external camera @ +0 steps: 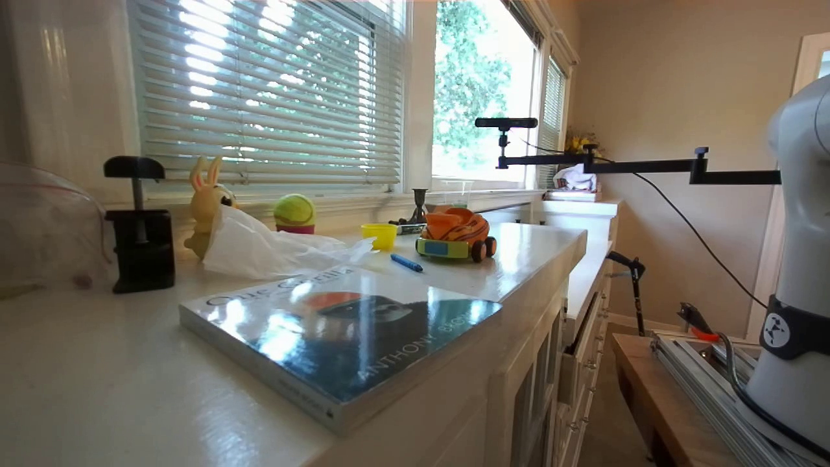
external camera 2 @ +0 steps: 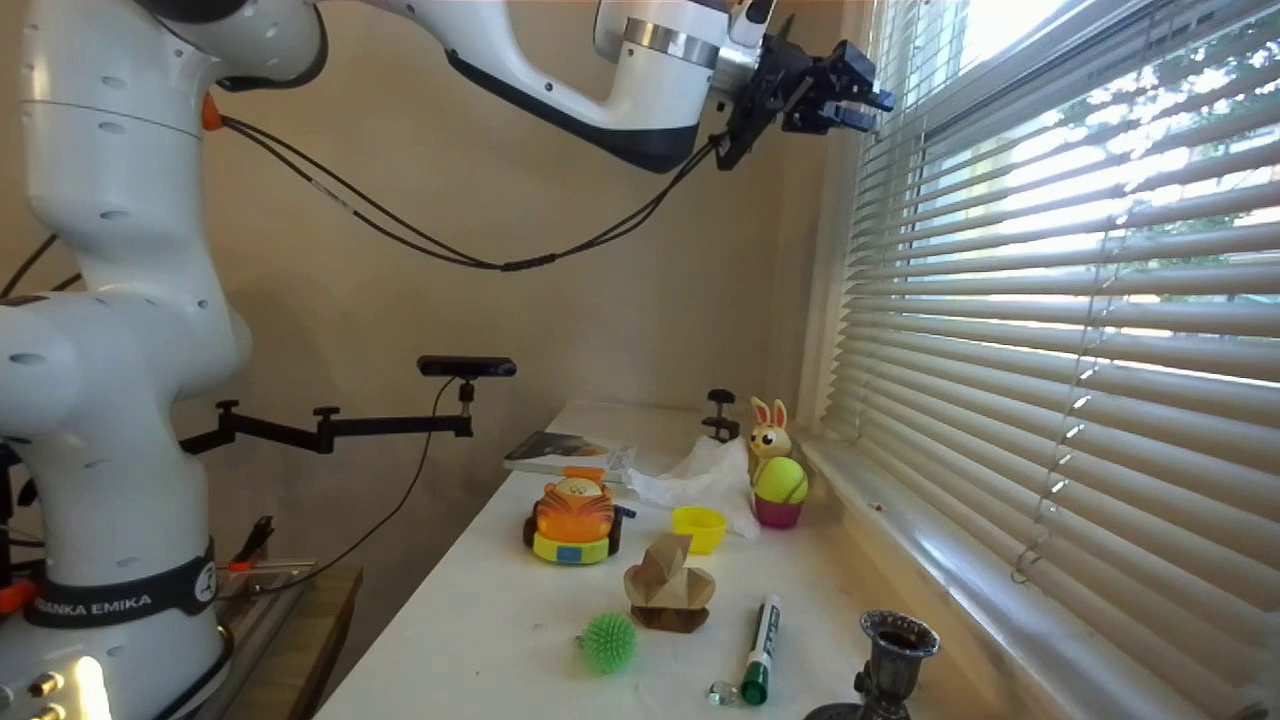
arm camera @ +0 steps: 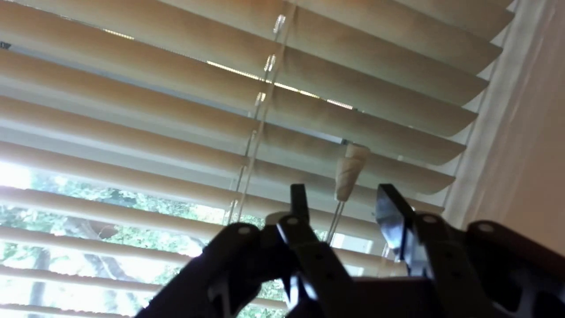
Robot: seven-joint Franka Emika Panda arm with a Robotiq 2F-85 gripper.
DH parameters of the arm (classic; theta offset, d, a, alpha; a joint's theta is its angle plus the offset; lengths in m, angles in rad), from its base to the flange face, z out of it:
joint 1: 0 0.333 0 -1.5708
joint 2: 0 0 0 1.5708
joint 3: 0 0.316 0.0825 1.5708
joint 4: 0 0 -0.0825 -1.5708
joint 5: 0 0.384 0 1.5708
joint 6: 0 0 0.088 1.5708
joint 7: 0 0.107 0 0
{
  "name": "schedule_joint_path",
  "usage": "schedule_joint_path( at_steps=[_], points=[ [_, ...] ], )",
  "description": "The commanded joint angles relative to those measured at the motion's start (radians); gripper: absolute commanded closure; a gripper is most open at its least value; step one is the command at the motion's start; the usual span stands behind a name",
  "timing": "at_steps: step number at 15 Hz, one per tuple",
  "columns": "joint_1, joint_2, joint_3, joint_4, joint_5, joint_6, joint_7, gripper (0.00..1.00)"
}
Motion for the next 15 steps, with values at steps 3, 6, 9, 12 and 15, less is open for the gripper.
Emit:
schedule_joint_path(
  at_steps=[3,6,9,12,15],
  points=[
    [0.003,-0.019,0.007,0.001,-0.060,-0.029,0.064,0.59],
    [0.003,-0.019,0.009,-0.001,-0.070,-0.029,0.070,0.63],
    [0.003,-0.020,0.011,-0.001,-0.077,-0.030,0.075,0.87],
    [0.003,-0.021,0.012,-0.003,-0.081,-0.031,0.076,0.98],
    [0.003,-0.023,0.013,-0.004,-0.081,-0.032,0.077,1.00]
  ],
)
